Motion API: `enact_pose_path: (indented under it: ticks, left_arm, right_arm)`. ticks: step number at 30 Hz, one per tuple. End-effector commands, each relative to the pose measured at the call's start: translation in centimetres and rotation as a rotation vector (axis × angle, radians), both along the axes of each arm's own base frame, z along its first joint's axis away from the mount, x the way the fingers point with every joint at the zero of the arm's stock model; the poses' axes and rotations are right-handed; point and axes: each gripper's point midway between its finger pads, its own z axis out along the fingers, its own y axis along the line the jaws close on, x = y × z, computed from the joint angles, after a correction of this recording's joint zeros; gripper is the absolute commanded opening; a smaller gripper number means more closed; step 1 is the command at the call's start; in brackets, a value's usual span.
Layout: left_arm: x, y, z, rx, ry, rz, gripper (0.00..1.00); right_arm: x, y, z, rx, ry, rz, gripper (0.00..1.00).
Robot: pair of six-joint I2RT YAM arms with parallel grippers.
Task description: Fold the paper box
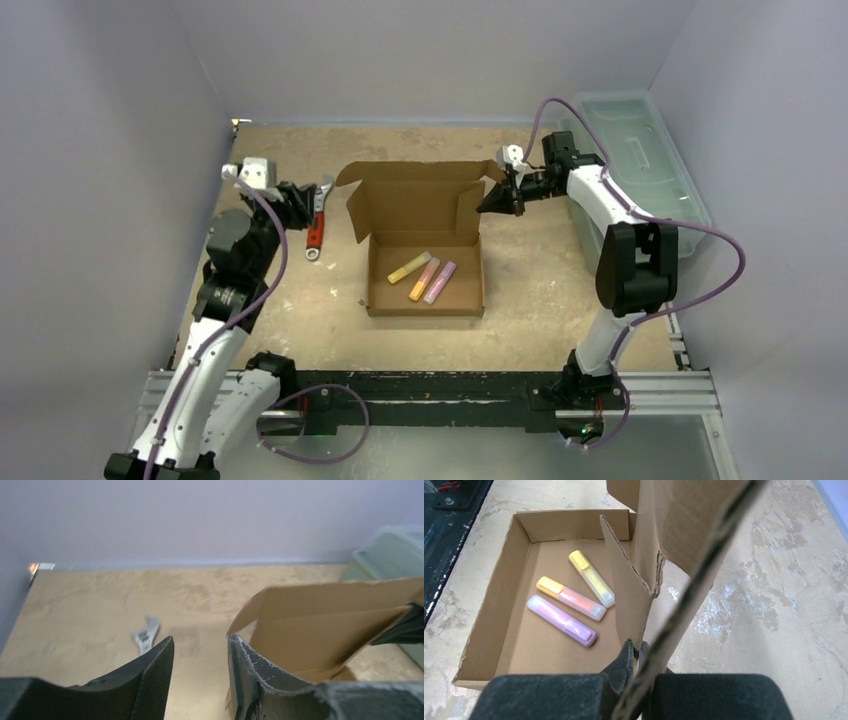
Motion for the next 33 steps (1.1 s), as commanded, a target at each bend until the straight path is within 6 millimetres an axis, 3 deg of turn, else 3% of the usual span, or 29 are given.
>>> enact_pose_path:
  ticks: [1,3,6,14,22,33]
  left_arm:
    - [-0.3,2.8,-8.3,-0.137,0.180,0.205,0.36]
    - [0.5,1.5,-10.0,-0.169,0.202,0.150,0.26]
    - [1.8,-0.7,-11.3,-0.206,0.201,0.050,0.20]
    - [3.8,-7.5,-13.7,-0.262,0.263,-0.306,0.16]
    - [3.5,-8.6,-16.9,-0.269,0.357,-0.361,0.17]
    - [3.6,-8.0,-18.6,-0.273,0.412,-0.312,0.17]
  right_arm:
    - [-0.4,-0.4,0.8,-0.024,-0.046,-0.002,0.00]
    - [-0.4,-0.4,0.7,-0.024,-0.042,-0.001,0.00]
    - [-0.5,-0.4,0.7,-0.026,-0.041,-0.002,0.00]
    - [-0.6,-0.5,0.5,-0.033,-0.045,0.000,0.00]
    - [-1.0,-0.6,0.3,-0.042,-0.051,0.017,0.00]
    - [-2.3,-0.9,0.3,-0.064,-0.076,0.051,0.00]
